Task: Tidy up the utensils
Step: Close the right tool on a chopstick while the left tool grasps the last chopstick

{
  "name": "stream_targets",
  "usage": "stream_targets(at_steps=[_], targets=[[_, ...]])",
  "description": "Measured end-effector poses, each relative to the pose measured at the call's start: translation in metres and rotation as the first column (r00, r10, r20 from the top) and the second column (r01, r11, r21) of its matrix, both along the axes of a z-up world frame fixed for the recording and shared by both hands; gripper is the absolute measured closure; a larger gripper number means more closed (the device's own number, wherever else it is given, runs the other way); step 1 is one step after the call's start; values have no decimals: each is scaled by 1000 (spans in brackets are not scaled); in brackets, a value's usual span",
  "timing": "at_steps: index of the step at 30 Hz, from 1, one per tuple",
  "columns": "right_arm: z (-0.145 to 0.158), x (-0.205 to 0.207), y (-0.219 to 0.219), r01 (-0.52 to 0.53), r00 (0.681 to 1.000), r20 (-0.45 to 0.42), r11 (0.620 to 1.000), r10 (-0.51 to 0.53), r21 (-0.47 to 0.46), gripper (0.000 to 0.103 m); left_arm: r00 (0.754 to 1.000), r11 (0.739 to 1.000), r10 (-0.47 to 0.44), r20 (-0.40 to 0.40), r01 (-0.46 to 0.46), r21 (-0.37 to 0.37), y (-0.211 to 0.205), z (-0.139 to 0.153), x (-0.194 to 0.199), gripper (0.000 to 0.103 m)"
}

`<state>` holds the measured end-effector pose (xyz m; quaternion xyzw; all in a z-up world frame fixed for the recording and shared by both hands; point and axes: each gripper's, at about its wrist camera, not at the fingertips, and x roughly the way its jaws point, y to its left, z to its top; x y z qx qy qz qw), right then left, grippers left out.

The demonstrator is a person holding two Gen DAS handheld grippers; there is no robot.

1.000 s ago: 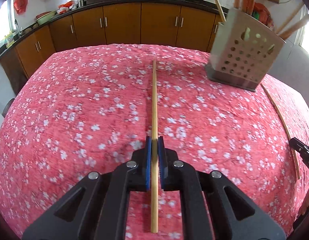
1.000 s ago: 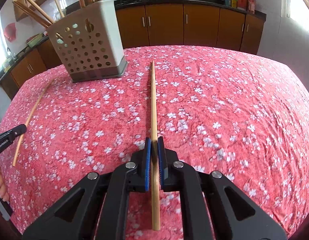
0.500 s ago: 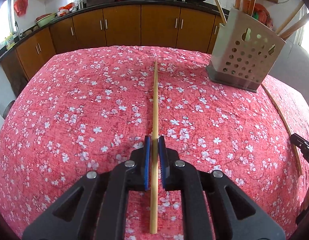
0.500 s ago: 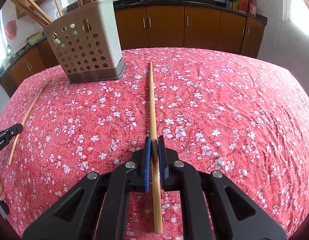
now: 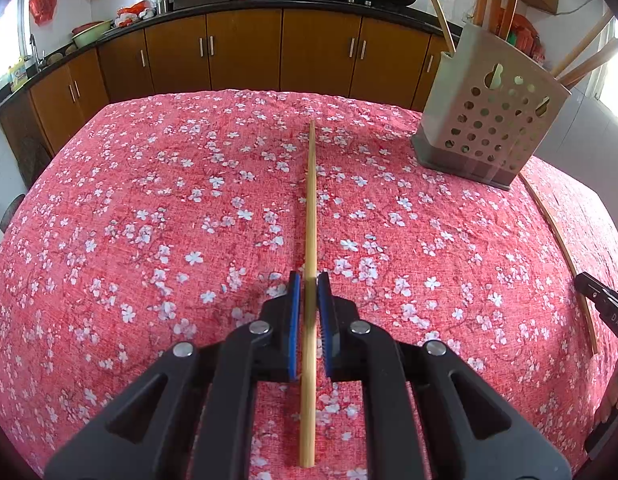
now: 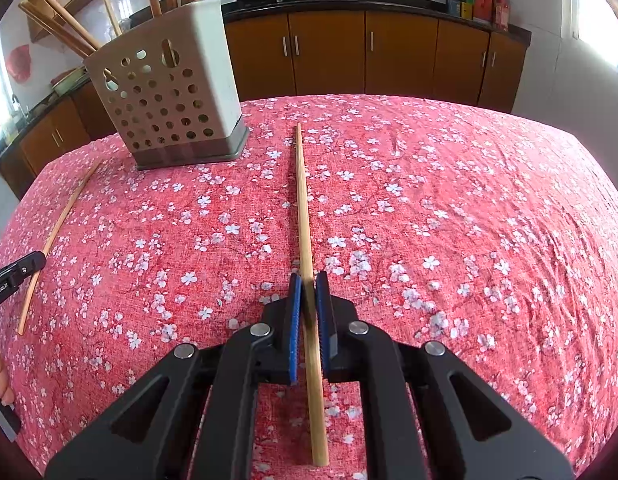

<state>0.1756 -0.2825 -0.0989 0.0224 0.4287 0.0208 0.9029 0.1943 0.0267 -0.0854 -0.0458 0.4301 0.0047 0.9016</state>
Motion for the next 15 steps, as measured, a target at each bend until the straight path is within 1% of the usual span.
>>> stream_targets(at_steps=[15], targets=[[0,0,0,1,1000,0,1000,-1,0,94,1000,1000,-2,1,2,-1,-2,0,0,90]])
